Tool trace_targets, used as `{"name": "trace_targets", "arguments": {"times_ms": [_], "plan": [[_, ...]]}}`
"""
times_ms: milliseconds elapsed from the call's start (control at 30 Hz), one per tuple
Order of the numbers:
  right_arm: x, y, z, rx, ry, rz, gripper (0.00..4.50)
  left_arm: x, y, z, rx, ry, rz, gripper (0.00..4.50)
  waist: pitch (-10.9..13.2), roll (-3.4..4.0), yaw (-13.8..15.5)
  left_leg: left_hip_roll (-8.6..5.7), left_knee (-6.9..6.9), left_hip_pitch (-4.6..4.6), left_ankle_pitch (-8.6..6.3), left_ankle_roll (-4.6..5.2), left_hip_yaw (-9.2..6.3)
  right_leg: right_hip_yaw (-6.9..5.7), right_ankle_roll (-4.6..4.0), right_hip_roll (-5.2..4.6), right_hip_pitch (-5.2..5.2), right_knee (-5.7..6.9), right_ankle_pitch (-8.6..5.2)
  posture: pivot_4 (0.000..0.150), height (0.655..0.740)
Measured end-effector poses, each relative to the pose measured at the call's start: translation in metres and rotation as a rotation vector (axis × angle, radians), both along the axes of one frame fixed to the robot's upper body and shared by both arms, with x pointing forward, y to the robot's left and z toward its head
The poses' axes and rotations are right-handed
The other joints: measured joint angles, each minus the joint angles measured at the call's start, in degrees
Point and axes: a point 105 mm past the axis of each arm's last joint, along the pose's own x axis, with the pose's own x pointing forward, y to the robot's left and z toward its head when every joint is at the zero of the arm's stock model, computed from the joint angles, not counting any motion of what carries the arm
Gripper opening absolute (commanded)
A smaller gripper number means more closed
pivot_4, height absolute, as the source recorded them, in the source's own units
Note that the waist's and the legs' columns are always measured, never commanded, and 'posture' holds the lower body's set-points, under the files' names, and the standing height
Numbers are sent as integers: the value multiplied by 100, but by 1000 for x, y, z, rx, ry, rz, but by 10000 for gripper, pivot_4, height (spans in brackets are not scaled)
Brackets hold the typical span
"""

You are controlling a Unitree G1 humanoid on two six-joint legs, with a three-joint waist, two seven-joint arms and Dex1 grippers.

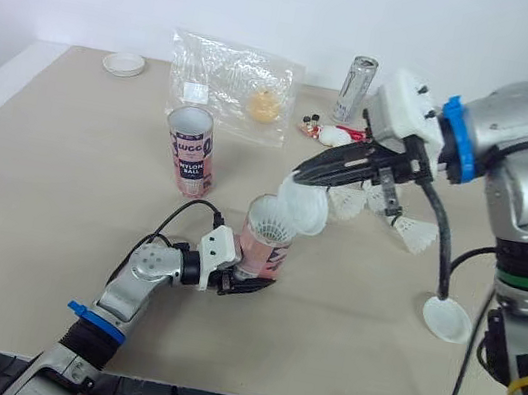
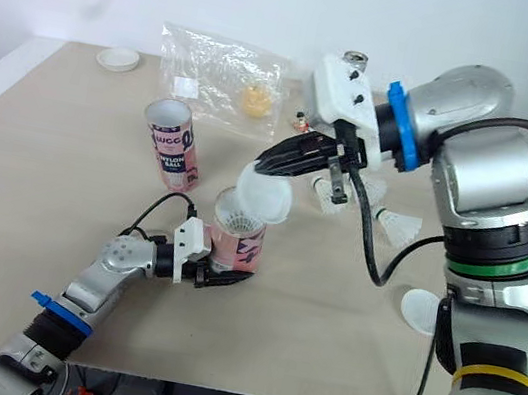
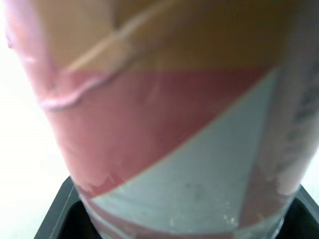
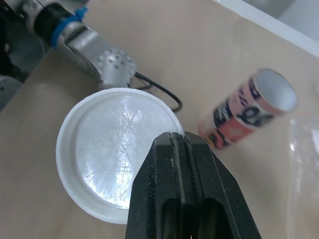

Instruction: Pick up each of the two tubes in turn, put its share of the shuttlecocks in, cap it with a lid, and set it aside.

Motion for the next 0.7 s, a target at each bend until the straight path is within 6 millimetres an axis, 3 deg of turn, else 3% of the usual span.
{"name": "trace_targets", "arguments": {"times_ms": [233,700], "plan": [[9,15,-13,-27,-15,45,1139,0,3,0,-3,-2,22,27546,0,0,-4,1,-1,2,0,0,0,0,-1,1,0,1,1,1500,7400],[16,22,-24,-55,-52,85,1139,-1,3,0,-6,-4,38,27546,-1,1,-6,2,-7,3,0,0,-3,-3,10,4,0,1,5,1500,7400]]}}
